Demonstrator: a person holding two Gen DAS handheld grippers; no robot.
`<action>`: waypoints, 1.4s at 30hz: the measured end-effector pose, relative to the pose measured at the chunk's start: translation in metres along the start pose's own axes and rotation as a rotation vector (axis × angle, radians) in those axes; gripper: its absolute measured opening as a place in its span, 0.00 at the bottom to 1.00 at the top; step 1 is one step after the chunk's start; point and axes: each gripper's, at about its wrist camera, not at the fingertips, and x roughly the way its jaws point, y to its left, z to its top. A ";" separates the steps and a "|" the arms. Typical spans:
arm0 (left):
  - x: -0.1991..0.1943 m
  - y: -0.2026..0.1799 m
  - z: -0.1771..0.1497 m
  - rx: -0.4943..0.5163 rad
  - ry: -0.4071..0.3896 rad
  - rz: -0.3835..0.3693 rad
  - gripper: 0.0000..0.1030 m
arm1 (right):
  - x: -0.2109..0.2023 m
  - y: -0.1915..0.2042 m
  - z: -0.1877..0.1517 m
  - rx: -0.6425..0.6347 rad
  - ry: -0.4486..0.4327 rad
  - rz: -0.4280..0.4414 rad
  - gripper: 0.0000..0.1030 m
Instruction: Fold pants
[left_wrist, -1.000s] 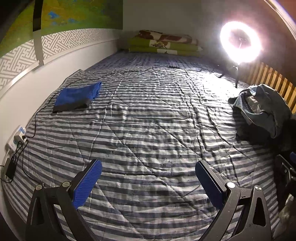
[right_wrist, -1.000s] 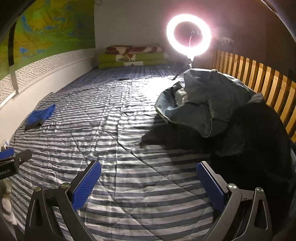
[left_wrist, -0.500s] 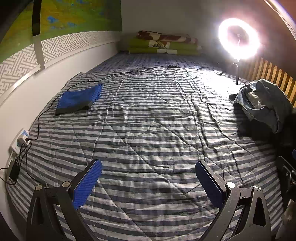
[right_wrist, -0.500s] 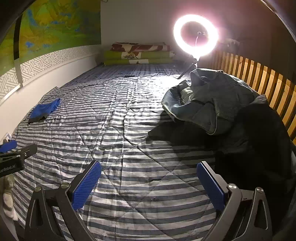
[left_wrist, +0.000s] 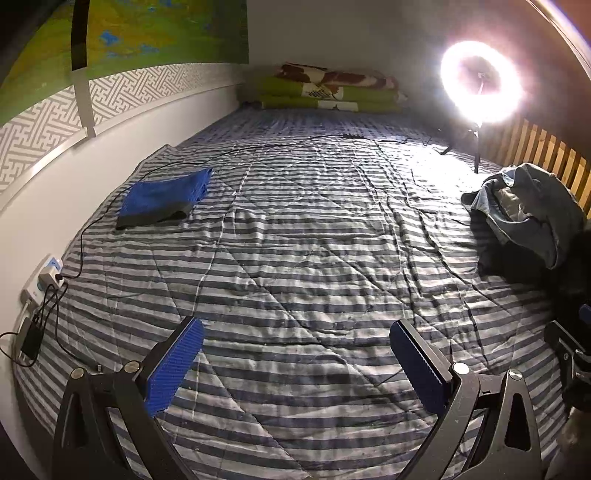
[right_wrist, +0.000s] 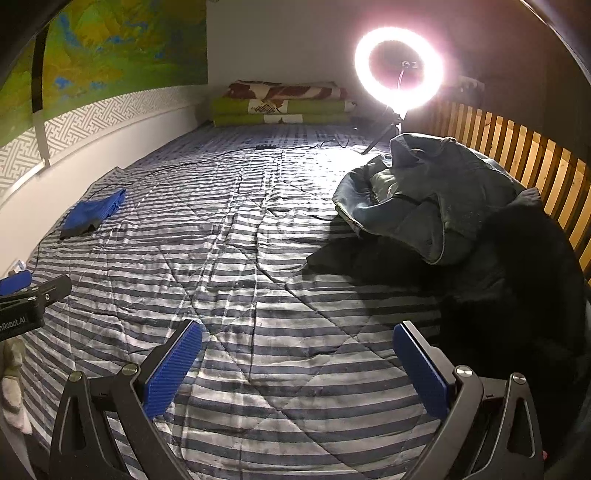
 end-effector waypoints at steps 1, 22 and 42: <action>0.000 0.000 0.000 0.000 0.000 0.000 0.99 | 0.000 0.000 0.000 0.000 -0.001 0.000 0.99; 0.007 -0.012 0.013 -0.005 -0.002 -0.021 0.99 | 0.005 -0.011 0.019 0.030 -0.010 0.002 0.99; 0.045 -0.022 0.020 -0.017 0.055 -0.042 0.99 | 0.056 -0.125 0.134 -0.012 -0.001 -0.233 0.99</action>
